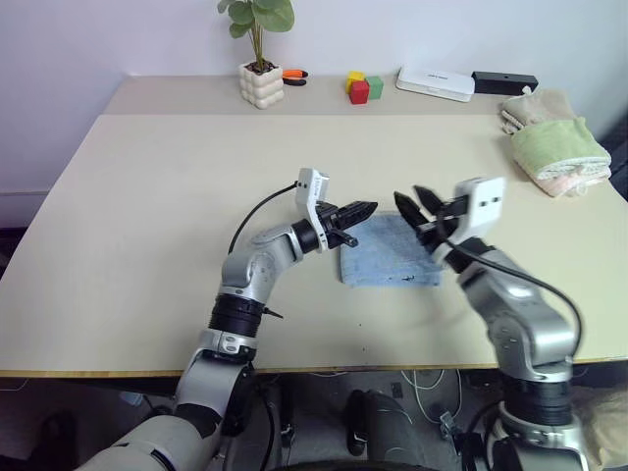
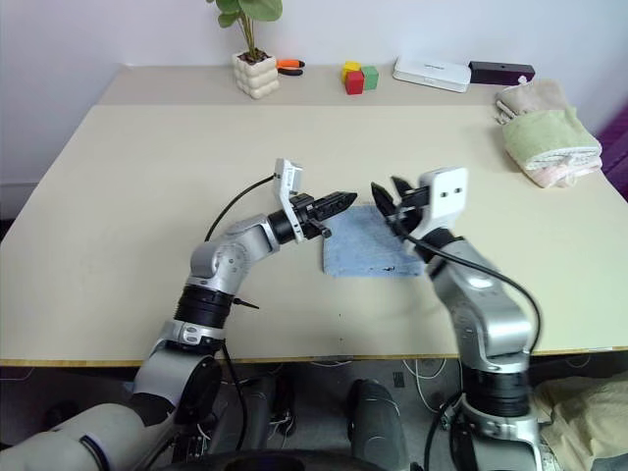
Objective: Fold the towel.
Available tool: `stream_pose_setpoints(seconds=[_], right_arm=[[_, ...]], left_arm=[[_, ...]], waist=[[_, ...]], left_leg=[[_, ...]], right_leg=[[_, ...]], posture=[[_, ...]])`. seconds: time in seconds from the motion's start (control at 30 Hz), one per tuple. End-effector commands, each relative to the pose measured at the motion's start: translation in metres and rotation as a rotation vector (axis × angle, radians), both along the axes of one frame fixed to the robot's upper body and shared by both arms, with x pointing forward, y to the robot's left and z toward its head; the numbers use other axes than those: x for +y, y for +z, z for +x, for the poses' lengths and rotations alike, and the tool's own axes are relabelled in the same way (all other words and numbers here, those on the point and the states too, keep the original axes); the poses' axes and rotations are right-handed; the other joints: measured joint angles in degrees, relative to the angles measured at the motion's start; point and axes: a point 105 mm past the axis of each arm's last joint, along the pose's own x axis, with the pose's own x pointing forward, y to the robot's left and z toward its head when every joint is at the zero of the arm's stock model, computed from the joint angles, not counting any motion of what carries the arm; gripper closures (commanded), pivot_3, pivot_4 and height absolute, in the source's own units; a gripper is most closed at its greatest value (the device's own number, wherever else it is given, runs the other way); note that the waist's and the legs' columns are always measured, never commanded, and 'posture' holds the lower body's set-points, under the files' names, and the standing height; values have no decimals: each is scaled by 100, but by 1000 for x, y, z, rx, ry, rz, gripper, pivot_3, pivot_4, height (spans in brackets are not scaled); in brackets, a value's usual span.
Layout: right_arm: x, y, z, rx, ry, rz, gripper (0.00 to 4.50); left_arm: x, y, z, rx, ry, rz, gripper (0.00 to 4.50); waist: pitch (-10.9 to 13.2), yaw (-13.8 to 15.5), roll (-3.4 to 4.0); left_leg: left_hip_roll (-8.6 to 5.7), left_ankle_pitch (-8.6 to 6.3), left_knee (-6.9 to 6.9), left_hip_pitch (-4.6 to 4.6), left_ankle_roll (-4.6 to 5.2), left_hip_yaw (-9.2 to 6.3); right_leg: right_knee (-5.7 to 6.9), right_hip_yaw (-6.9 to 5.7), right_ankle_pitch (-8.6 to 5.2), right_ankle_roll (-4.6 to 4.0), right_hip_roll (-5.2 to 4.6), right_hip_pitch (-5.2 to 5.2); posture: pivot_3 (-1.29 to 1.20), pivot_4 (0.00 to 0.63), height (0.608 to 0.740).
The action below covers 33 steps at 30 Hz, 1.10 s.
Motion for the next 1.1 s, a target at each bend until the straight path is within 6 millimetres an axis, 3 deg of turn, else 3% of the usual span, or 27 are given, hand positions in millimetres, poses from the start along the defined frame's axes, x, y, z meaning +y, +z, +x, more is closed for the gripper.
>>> stream_pose_setpoints(seconds=[0.03,0.2,0.4,0.67,0.7,0.8,1.0,1.03,1.1], right_arm=[[2,-5,10,1,-68,-56,4427],[-9,-33,17,82,-162,-121,4427],[-39,-67,14,209,-308,-190,4427],[-47,-53,12,178,-314,-200,4427],[-47,-50,12,171,-311,-170,4195],[-44,-38,14,137,-285,-155,3201],[-59,0,16,66,-221,-155,127],[-61,5,15,78,-196,-96,0],[-59,9,9,143,-85,20,0]], left_arm=[[-11,-1,2,-13,15,34,4500],[-15,-22,5,24,37,113,4500],[-13,-43,1,27,20,230,4500],[12,-42,2,5,53,207,4500],[13,-40,0,16,40,185,4500],[20,-31,-2,-19,32,173,3607],[46,-11,1,-118,38,219,481],[52,-7,0,-144,29,228,60],[65,3,-3,-191,-6,232,60]], waist=[[0,-12,0],[0,-34,1],[-1,-22,2],[-5,-21,6],[-5,-18,6],[-5,-19,6],[-4,-56,8],[-4,-56,9],[-4,-60,9]], left_leg=[[0,0,0,0,0,0],[2,1,-2,1,-2,1],[2,1,-3,1,-2,3],[5,0,-3,4,-2,0],[5,0,-3,4,-2,0],[6,0,-3,3,-2,0],[5,1,-3,3,-3,2],[5,1,-4,4,-3,2],[7,2,-6,4,-5,1]], right_leg=[[0,0,0,0,0,0],[11,0,-1,-1,2,-7],[11,0,-1,-1,1,-7],[11,1,-1,-2,0,-5],[11,1,-1,-2,0,-5],[11,1,-1,-2,0,-5],[15,3,-1,-2,0,-9],[16,3,-1,-2,1,-9],[17,3,-1,-2,3,-10]], posture=[[0,150,740],[0,150,740],[0,150,740],[0,150,740],[0,150,740],[0,150,740],[0,150,740],[0,150,740],[0,150,740]])
